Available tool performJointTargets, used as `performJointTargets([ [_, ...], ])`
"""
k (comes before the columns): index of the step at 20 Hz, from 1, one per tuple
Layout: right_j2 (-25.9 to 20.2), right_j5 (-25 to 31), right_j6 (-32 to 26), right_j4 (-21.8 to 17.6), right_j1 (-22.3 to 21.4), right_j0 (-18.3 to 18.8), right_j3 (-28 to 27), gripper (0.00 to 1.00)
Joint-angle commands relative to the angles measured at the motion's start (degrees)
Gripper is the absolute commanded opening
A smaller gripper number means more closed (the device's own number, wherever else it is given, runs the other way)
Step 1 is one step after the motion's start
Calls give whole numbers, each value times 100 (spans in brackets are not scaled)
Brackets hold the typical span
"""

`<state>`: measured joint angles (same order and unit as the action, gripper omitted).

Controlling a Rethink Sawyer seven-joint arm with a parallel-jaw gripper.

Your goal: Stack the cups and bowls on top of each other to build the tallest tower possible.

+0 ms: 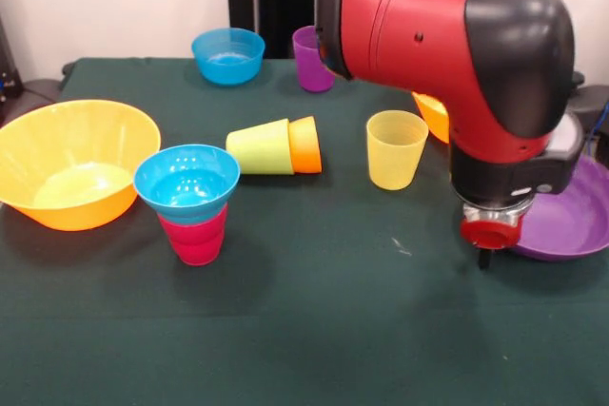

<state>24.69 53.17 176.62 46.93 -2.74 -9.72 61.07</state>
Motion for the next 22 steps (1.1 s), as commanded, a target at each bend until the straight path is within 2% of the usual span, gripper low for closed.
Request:
performJointTargets([
  [1,-445,-48,717,-213,-174,-21,429,100],
  [9,-749,-260,173,-108,-518,88,958,100],
  [14,-789,-269,57,-154,-609,194,1098,100],
  [18,-558,-86,382,-245,-746,129,1228,100],
  [22,-515,-74,363,-310,-789,189,1250,100],
])
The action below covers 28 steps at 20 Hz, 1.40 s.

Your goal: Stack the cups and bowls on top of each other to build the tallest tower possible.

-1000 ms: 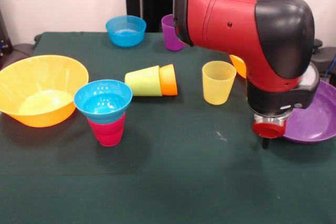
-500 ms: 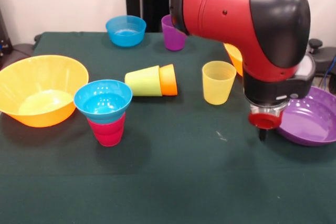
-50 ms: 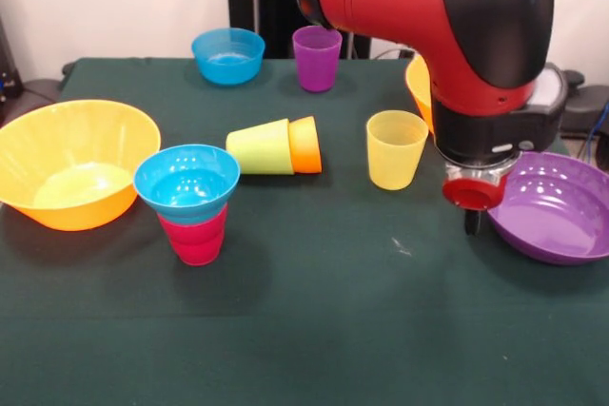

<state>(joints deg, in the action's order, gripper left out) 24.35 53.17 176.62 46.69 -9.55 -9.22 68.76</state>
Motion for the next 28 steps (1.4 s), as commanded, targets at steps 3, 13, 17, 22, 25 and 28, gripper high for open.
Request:
performJointTargets([
  [3,-548,-119,234,-300,-68,259,414,100],
  [13,-739,-218,-36,-324,41,512,251,100],
  [17,-850,-260,-138,-296,2,567,315,100],
  [22,-996,-215,-87,-209,-60,577,323,100],
  [25,-1070,-206,-5,-156,-63,536,267,100],
  [28,-1117,-155,105,-150,9,514,95,100],
])
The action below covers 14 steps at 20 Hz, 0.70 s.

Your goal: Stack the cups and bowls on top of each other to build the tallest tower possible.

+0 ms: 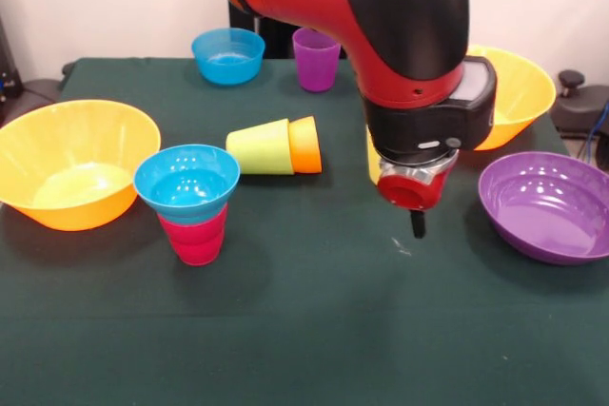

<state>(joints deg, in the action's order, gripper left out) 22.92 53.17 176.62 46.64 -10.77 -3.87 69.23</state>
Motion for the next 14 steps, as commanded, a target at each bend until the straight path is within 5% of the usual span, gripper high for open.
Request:
performJointTargets([
  [1,-1022,-180,90,-130,147,-12,27,100],
  [6,-1168,-196,304,-14,175,-7,-72,100],
  [7,-1179,-184,381,-41,184,-11,-108,0],
  [14,-1280,-333,302,-11,186,74,-104,0],
])
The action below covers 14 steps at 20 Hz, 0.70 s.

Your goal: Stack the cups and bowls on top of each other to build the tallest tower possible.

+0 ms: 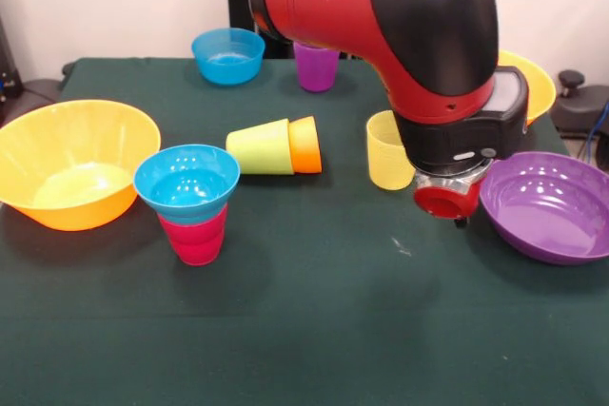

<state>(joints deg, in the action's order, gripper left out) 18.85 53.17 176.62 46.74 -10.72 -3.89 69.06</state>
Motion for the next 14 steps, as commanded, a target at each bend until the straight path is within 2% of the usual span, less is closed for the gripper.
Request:
performJointTargets([
  [1,-890,-322,300,-8,157,92,-53,0],
  [14,-945,-482,472,104,19,81,260,0],
])
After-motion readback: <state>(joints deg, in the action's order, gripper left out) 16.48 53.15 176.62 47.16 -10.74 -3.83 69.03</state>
